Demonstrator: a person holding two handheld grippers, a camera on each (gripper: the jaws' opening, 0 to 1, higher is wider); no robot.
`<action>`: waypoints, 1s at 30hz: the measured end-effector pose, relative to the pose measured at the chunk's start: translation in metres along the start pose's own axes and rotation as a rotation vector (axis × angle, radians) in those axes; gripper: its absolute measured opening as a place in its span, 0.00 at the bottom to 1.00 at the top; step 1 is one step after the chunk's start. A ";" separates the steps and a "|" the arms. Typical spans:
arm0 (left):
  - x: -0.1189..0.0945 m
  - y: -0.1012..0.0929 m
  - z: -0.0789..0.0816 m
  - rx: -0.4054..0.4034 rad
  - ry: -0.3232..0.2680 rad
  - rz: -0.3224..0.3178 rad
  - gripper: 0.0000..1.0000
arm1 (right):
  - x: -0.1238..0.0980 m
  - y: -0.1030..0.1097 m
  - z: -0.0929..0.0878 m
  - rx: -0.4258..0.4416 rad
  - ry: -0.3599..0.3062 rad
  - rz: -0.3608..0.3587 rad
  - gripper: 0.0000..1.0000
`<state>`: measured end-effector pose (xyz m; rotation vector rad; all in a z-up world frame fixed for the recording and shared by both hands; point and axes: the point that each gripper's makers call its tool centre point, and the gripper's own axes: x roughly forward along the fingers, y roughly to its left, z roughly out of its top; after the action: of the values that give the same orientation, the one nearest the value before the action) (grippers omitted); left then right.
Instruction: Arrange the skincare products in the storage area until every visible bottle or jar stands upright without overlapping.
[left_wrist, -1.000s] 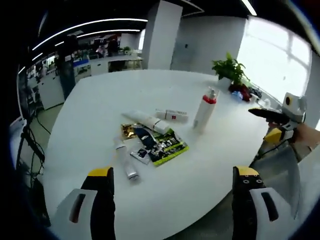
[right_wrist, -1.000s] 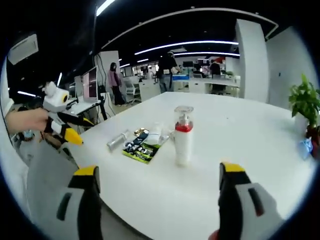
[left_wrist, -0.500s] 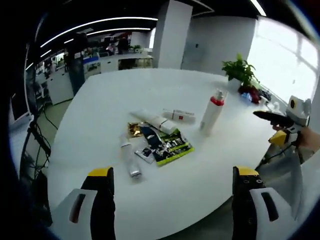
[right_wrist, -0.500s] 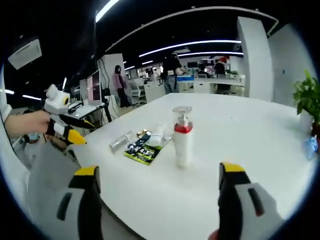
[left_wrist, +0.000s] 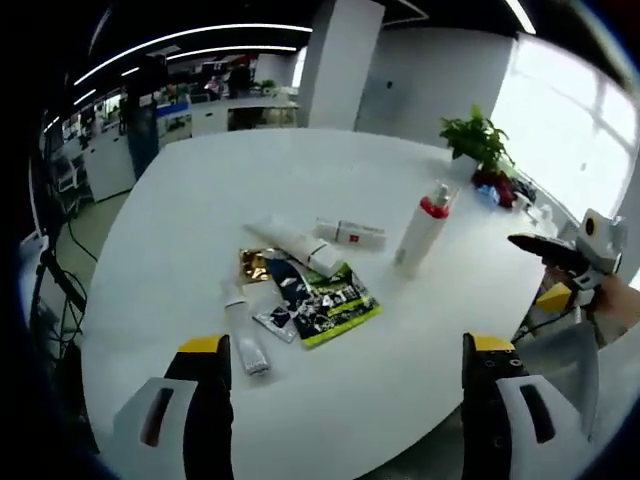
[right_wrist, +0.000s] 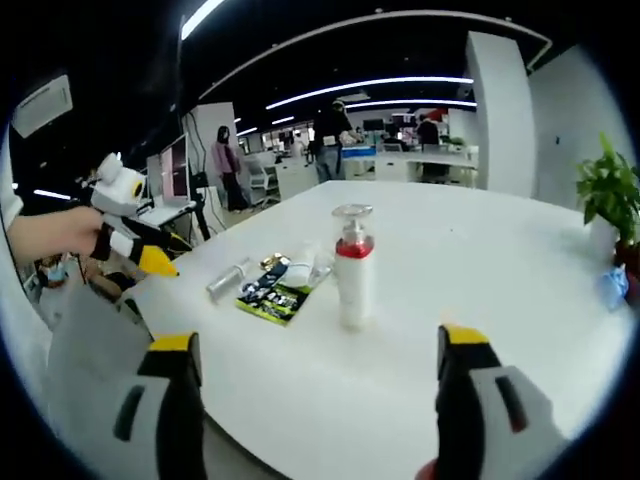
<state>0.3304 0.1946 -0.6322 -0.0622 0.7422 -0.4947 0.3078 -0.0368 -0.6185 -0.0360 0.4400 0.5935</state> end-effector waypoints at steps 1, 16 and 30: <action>0.003 0.000 0.002 0.005 0.005 -0.001 0.94 | -0.001 0.000 -0.001 0.009 0.001 -0.005 0.99; 0.052 0.011 0.041 -0.035 0.051 -0.020 0.90 | 0.005 0.001 -0.004 0.009 0.011 -0.029 0.97; 0.106 0.027 0.049 -0.065 0.166 0.010 0.77 | 0.001 0.000 -0.016 0.045 0.036 -0.058 0.96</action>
<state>0.4403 0.1647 -0.6689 -0.0791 0.9207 -0.4694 0.3024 -0.0385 -0.6331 -0.0161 0.4854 0.5263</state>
